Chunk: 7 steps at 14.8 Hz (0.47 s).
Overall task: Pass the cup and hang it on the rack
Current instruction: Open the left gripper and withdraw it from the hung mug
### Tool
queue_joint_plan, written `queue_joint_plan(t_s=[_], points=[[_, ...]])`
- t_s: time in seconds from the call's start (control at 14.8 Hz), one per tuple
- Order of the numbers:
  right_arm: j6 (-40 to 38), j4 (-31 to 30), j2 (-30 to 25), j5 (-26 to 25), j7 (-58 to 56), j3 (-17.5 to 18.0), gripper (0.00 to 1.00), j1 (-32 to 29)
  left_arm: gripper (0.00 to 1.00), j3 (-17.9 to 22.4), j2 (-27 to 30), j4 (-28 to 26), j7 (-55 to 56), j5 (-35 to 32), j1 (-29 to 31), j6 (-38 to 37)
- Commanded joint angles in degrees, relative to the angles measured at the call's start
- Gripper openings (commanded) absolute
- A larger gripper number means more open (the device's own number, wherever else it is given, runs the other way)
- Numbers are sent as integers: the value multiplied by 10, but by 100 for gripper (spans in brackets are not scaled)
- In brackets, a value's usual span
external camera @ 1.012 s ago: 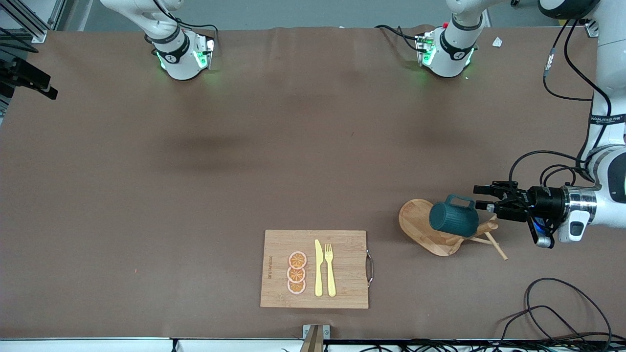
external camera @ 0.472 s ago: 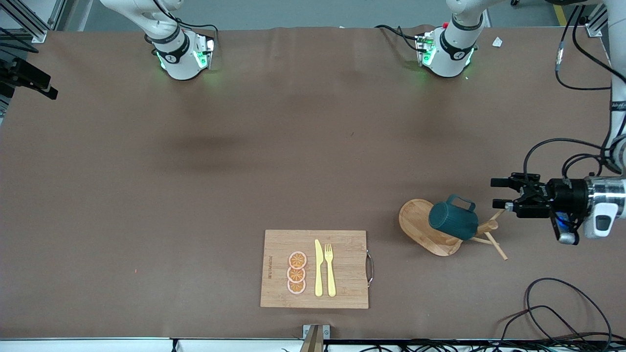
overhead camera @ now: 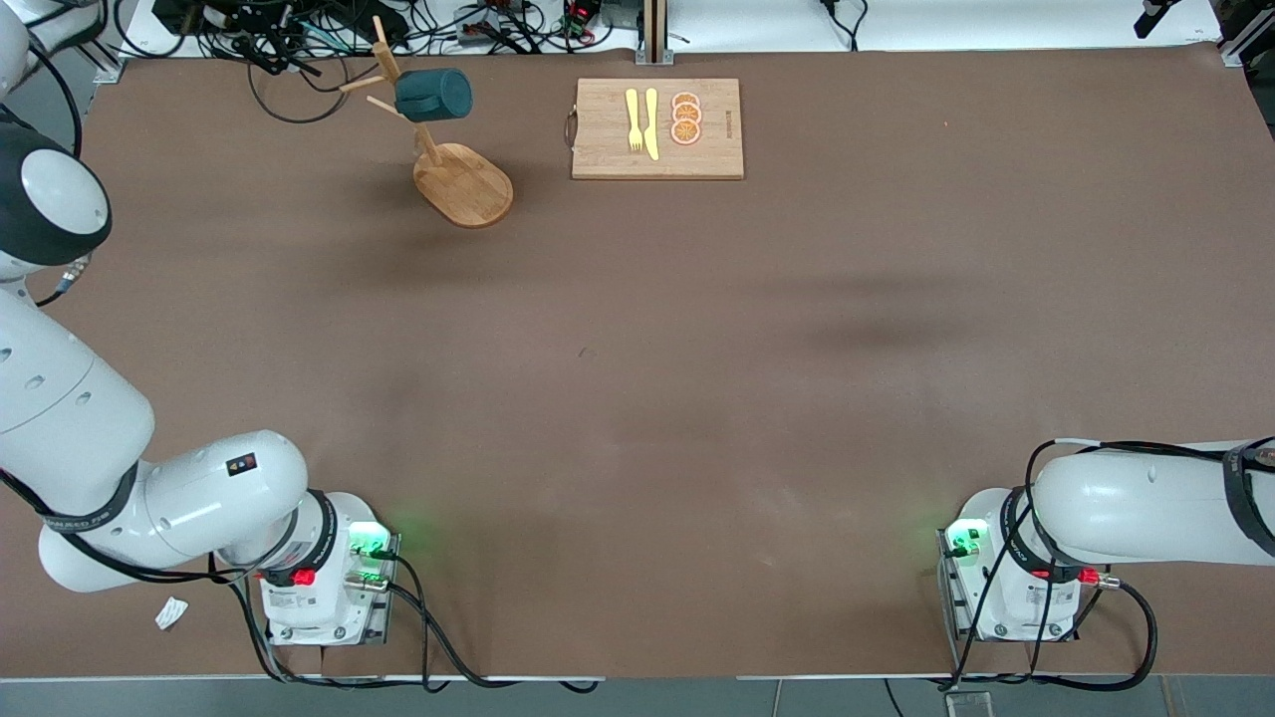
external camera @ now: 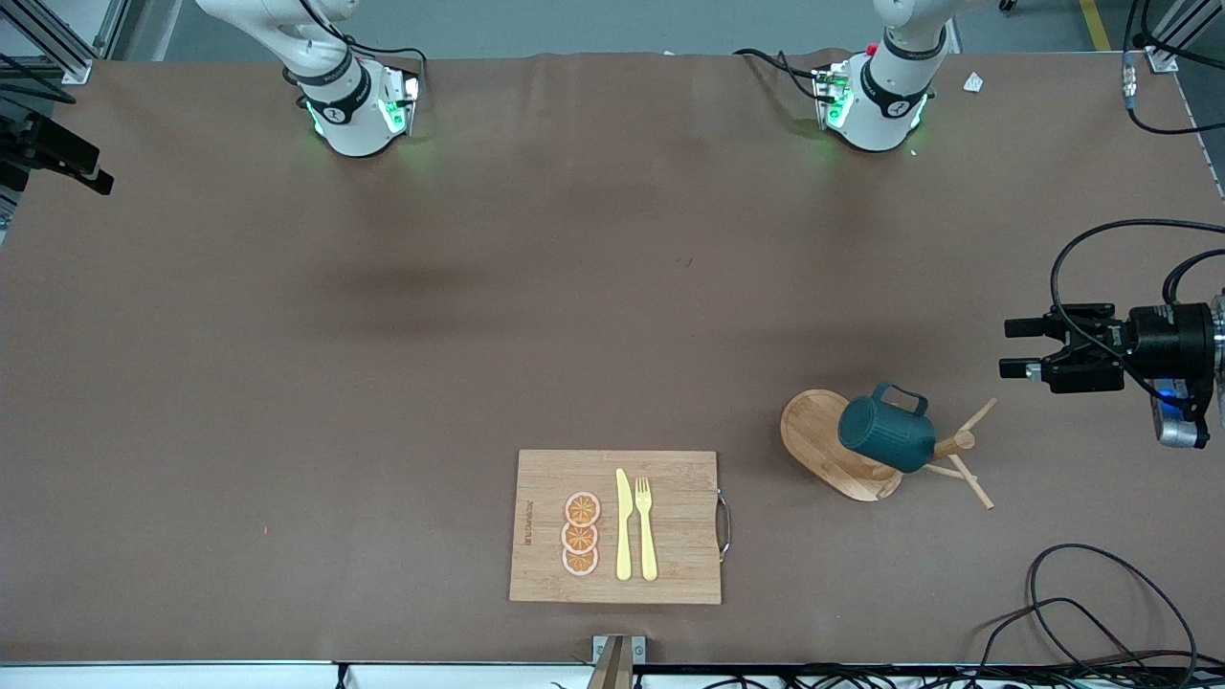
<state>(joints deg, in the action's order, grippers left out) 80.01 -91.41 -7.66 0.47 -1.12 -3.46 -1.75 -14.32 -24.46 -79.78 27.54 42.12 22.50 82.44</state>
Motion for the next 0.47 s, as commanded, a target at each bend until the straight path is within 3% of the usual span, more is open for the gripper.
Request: queue_joint_plan(t_s=[0.0, 0.4], points=[[1, -14, -12, 5, 0, -1, 100, 2, 100, -17, 44, -12, -1, -76, -2, -5], [1, -14, -12, 5, 0, -1, 100, 2, 100, -143, 103, -12, -23, -329, 0, 2]])
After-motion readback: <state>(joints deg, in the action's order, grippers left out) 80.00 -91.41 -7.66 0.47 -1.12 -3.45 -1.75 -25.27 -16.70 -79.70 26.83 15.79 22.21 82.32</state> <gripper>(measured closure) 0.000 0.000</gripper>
